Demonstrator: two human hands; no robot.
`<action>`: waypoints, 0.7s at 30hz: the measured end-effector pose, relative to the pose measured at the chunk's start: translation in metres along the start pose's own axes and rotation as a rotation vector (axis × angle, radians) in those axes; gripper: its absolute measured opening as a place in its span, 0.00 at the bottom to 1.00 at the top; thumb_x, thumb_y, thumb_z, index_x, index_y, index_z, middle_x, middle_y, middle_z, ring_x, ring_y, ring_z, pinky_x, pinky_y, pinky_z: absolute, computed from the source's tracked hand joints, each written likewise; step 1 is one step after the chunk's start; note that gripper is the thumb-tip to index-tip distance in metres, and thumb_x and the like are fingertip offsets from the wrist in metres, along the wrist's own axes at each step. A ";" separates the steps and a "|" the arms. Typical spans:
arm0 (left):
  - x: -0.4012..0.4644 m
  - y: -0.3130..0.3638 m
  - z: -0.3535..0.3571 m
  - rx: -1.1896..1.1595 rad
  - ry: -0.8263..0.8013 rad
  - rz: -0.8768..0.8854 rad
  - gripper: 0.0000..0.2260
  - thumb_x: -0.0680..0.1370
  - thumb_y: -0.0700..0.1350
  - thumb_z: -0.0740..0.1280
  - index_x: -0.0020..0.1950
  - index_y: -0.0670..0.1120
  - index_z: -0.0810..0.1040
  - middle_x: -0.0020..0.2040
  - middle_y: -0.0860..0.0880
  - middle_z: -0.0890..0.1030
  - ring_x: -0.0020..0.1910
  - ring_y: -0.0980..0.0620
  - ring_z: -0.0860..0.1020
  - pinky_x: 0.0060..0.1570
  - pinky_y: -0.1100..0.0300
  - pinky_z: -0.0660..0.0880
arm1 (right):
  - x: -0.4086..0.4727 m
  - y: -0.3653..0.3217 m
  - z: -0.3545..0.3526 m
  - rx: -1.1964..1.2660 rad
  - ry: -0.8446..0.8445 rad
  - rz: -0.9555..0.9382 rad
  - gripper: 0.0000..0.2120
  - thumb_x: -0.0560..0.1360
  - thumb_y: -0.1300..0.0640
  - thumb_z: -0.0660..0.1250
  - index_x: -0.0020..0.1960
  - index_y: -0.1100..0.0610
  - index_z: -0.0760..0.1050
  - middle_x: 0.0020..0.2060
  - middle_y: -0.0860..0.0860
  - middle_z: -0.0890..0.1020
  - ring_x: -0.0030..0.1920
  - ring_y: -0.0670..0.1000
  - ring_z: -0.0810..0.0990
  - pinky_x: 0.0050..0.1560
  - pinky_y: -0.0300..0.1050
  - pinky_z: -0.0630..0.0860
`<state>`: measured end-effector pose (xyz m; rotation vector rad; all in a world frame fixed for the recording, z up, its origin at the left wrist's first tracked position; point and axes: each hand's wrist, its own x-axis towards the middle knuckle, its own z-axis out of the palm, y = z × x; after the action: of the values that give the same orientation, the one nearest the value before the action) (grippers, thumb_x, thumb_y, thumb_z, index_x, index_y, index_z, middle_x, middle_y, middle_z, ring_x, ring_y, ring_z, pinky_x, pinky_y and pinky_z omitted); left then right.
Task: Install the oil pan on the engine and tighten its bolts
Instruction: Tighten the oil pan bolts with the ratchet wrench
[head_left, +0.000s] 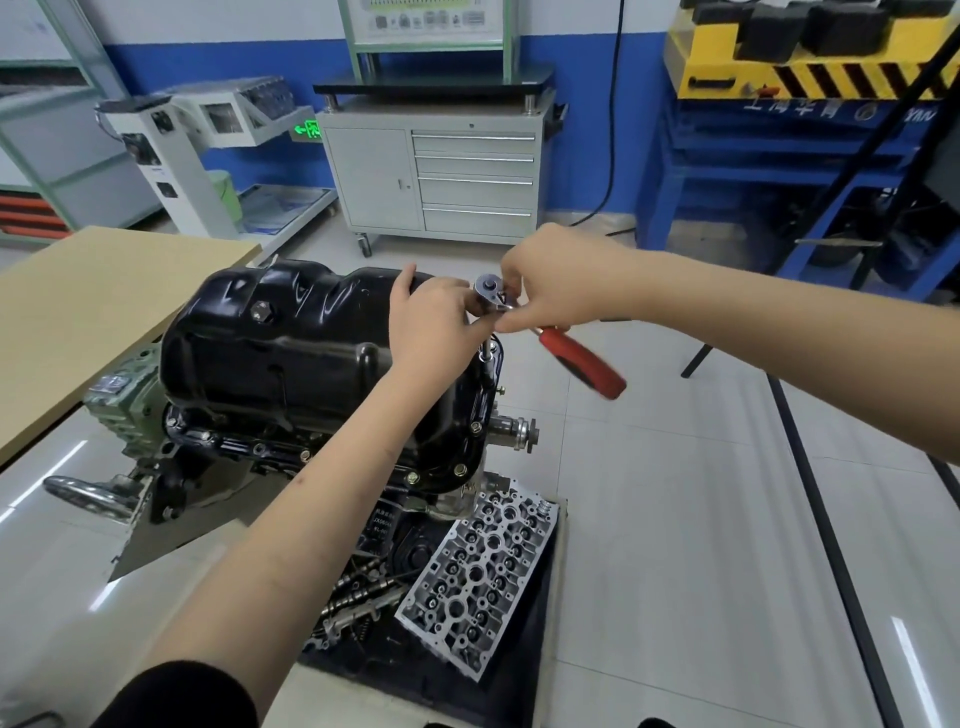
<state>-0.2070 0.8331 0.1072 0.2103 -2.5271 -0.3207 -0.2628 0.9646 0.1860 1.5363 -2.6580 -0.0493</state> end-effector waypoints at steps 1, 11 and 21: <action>0.000 0.000 0.000 -0.003 0.000 0.000 0.13 0.75 0.51 0.65 0.39 0.42 0.80 0.37 0.52 0.78 0.49 0.51 0.76 0.69 0.58 0.45 | -0.001 -0.001 0.000 0.001 -0.005 0.009 0.16 0.72 0.49 0.65 0.49 0.62 0.77 0.31 0.50 0.77 0.40 0.55 0.76 0.27 0.41 0.61; -0.002 -0.002 0.001 0.028 -0.016 0.018 0.15 0.76 0.53 0.64 0.42 0.43 0.81 0.45 0.50 0.81 0.55 0.52 0.75 0.69 0.57 0.45 | 0.005 0.003 -0.004 -0.192 0.076 -0.050 0.12 0.73 0.50 0.65 0.53 0.56 0.77 0.42 0.51 0.81 0.44 0.52 0.76 0.33 0.41 0.63; -0.004 0.001 0.000 0.002 0.005 0.033 0.13 0.76 0.50 0.65 0.38 0.42 0.80 0.40 0.50 0.80 0.53 0.50 0.76 0.69 0.54 0.47 | 0.009 0.004 -0.006 -0.424 0.095 -0.157 0.15 0.76 0.63 0.58 0.60 0.52 0.72 0.52 0.49 0.79 0.54 0.54 0.74 0.54 0.45 0.66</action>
<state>-0.2037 0.8351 0.1049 0.1695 -2.5234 -0.3048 -0.2701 0.9583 0.1928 1.5469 -2.2570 -0.4993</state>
